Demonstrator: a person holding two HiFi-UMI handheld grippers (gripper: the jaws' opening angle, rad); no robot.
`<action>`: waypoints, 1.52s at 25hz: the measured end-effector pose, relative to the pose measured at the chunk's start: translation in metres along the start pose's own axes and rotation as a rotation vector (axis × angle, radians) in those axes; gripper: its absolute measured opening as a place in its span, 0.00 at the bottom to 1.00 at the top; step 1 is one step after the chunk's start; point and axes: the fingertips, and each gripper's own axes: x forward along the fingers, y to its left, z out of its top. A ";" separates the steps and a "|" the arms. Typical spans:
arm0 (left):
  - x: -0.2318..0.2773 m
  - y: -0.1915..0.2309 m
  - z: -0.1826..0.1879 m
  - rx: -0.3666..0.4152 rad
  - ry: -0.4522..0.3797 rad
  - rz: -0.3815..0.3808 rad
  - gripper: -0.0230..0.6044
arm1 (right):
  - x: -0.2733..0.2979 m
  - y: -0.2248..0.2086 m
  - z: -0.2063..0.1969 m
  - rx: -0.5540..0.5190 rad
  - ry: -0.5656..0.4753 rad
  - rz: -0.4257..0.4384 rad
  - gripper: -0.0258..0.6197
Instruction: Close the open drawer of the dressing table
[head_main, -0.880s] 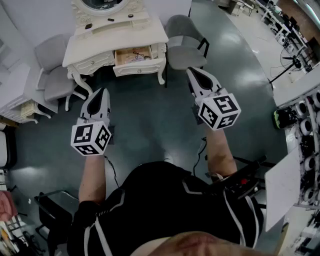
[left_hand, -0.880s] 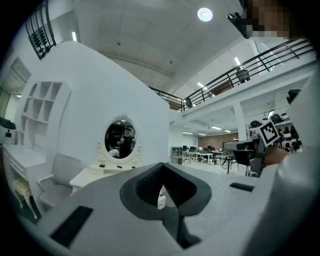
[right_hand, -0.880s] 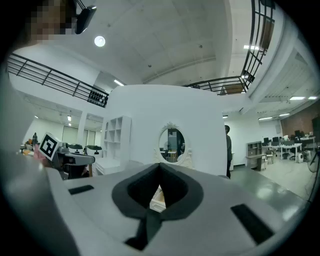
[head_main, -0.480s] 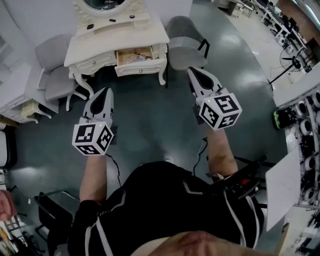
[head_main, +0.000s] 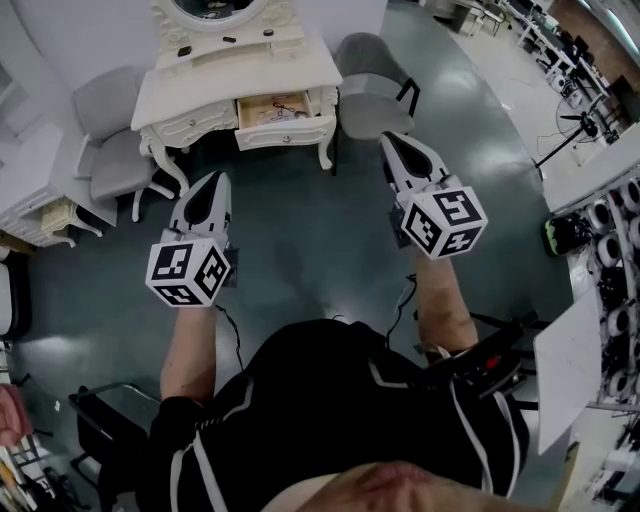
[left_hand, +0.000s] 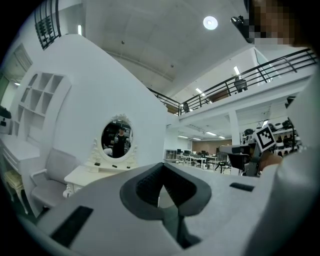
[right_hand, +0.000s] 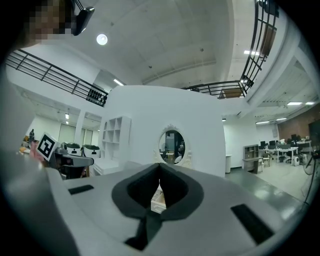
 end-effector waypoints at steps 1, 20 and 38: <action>-0.002 0.003 0.000 0.002 0.001 0.000 0.04 | 0.000 0.004 0.000 -0.003 -0.001 -0.004 0.05; 0.029 0.037 -0.001 -0.019 -0.002 0.015 0.04 | 0.062 -0.004 -0.009 -0.019 -0.008 0.036 0.05; 0.175 0.050 -0.005 0.023 0.033 0.140 0.04 | 0.177 -0.120 -0.012 0.005 -0.030 0.172 0.05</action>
